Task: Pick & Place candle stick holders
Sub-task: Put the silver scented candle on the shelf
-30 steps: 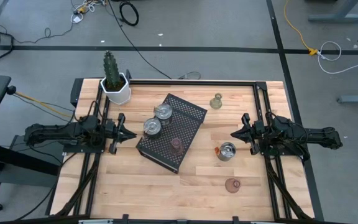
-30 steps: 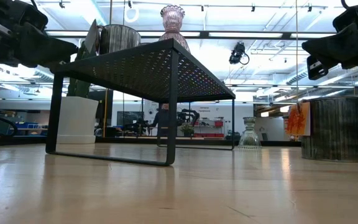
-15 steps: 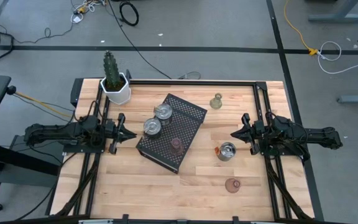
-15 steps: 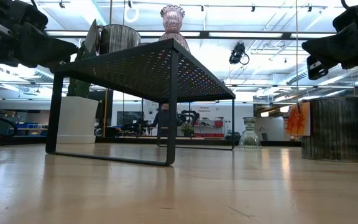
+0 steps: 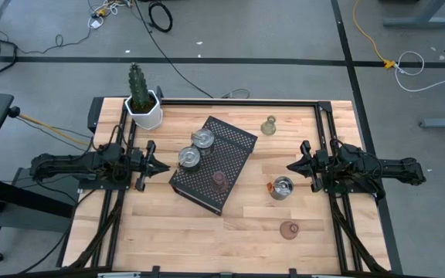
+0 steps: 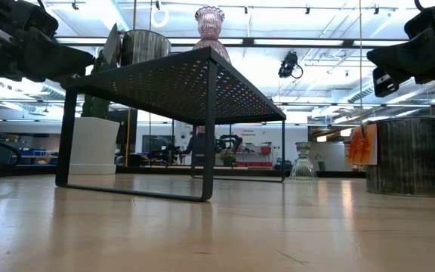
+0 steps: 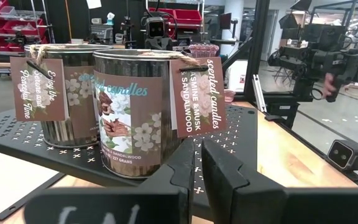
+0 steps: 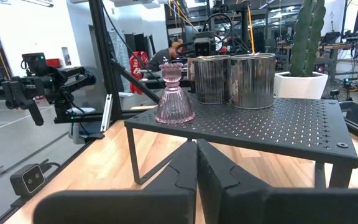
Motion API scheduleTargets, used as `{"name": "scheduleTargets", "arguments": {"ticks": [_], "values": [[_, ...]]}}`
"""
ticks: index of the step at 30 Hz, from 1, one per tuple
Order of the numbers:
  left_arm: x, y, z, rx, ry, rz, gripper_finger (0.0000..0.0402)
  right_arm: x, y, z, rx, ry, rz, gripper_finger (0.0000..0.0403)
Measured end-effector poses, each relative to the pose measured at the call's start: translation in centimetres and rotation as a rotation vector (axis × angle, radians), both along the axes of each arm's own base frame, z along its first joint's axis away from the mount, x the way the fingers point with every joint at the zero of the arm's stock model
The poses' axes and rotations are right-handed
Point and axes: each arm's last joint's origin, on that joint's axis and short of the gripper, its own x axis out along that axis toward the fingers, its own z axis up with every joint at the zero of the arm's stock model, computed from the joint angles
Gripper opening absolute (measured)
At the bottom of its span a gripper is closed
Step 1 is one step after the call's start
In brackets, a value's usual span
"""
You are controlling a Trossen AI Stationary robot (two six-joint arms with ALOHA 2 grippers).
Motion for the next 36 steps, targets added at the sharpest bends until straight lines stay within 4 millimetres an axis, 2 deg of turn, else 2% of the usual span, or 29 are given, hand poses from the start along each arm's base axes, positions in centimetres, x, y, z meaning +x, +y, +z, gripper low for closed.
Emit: {"name": "scheduleTargets", "arguments": {"ticks": [6, 14, 22, 36], "values": [[0.0, 0.0, 0.0, 0.000, 0.000, 0.000, 0.0034, 0.0, -0.1, 0.4, -0.037, -0.046, -0.050, 0.0012], [0.0, 0.0, 0.0, 0.000, -0.001, 0.000, 0.0034, -0.2, -0.4, 1.7, 0.122, -0.168, -0.120, 0.0010], [0.0, 0.0, 0.0, 0.000, 0.000, 0.000, 0.0034, -0.4, -0.4, 2.3, 0.140, -0.204, -0.129, 0.0003], [0.0, 0.0, 0.0, 0.000, 0.000, 0.000, 0.0034, -1.6, -0.6, 7.7, 0.172, -0.302, -0.192, 0.0002]]}}
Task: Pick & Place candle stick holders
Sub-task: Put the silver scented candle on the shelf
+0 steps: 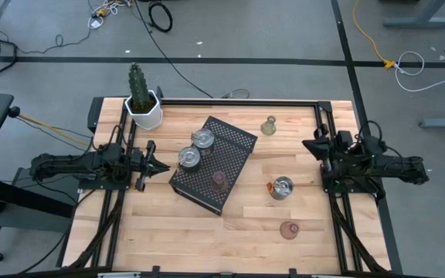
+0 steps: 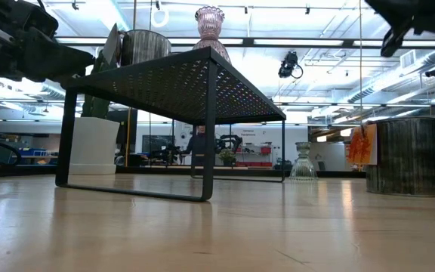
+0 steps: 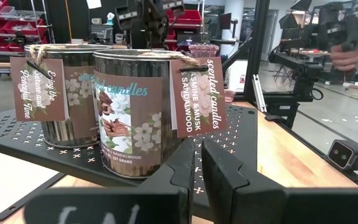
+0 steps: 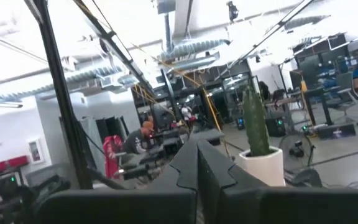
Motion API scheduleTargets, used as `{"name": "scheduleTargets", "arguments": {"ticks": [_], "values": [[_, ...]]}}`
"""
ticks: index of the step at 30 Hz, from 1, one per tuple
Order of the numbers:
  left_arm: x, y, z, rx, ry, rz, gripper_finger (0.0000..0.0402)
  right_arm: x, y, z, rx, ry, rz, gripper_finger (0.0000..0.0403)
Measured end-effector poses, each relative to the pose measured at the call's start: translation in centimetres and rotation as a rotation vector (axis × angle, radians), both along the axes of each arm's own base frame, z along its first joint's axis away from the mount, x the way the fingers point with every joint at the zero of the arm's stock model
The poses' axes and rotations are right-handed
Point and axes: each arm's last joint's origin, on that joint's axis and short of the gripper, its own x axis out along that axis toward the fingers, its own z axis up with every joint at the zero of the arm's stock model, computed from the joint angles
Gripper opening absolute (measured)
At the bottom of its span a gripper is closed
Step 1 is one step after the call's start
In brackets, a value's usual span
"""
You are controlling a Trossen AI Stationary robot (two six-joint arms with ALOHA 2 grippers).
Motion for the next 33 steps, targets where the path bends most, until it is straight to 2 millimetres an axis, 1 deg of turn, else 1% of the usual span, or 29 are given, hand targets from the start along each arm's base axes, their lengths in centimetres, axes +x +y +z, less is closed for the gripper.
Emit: {"name": "scheduleTargets", "arguments": {"ticks": [6, 11, 17, 25, 30, 33], "values": [[0.0, 0.0, 0.0, 0.000, 0.000, 0.000, 0.0034, 0.0, 0.0, 3.1, -0.020, -0.015, 0.011, 0.0002], [0.0, 0.0, 0.0, 0.000, 0.000, 0.000, 0.0034, 0.3, 0.0, 5.9, -0.021, 0.026, 0.013, 0.0002], [0.0, 0.0, 0.0, 0.000, 0.000, 0.000, 0.0034, 0.6, 0.0, 10.1, -0.020, 0.059, 0.014, 0.0002], [0.0, 0.0, 0.0, 0.000, 0.000, 0.000, 0.0034, 1.0, 0.2, 15.5, -0.035, 0.066, 0.058, 0.0002], [0.0, 0.0, 0.0, 0.000, 0.000, 0.000, 0.0034, 1.3, 0.2, 18.1, -0.037, 0.049, 0.061, 0.0002], [0.0, 0.0, 0.0, 0.000, 0.000, 0.000, 0.0034, 1.6, 0.1, 19.1, -0.049, 0.039, 0.056, 0.0002]]}}
